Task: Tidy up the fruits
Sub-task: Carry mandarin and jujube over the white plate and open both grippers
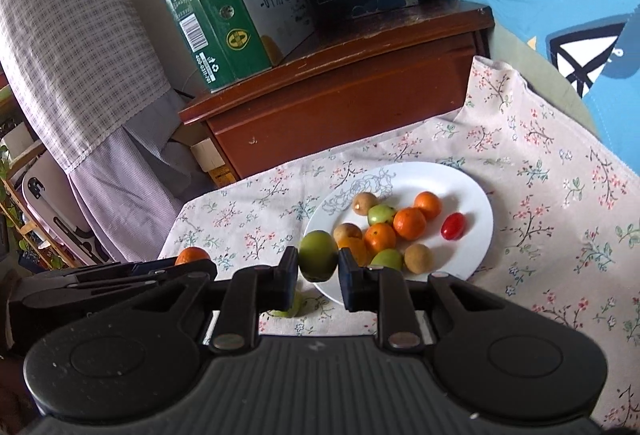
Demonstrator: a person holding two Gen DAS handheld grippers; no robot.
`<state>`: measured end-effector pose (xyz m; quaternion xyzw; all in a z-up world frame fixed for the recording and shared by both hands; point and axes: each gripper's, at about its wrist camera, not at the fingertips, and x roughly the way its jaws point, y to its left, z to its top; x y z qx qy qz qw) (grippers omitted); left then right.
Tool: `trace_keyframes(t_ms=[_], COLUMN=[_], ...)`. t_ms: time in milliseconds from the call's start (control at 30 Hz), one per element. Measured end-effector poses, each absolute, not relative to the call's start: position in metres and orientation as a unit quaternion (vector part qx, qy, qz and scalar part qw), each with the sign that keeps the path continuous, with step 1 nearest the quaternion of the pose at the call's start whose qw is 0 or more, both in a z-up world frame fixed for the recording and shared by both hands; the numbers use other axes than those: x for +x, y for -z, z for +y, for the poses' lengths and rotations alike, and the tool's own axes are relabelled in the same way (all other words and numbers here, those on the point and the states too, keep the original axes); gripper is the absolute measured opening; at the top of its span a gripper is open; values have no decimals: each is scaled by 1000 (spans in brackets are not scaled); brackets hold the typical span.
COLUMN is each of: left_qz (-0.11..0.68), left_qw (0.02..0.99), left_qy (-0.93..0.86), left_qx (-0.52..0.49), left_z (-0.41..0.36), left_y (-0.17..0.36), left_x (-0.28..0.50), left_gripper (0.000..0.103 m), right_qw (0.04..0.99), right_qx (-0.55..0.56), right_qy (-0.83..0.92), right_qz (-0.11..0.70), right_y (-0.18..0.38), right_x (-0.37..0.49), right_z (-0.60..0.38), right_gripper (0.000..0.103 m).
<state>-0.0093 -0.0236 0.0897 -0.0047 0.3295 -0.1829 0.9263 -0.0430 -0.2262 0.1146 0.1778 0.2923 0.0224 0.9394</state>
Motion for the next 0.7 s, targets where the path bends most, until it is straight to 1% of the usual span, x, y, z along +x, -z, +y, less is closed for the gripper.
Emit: trace_keyframes(t_ms=[267,700], left_qz=[343,374], left_qw=[916,902], left_qy=[206,214], left_qx=[0,-17], left_z=[-35,-56], left_y=[-87,-71], left_x=[17,72], left_gripper=[30,30], right_qw=[934,913], right_qx=[215,255], right_qy=[15,41], right_qz=[286,316], right_y=[-120,-92], right_x=[-27,4], right_z=[-265,-289], right_gripper=[22,22])
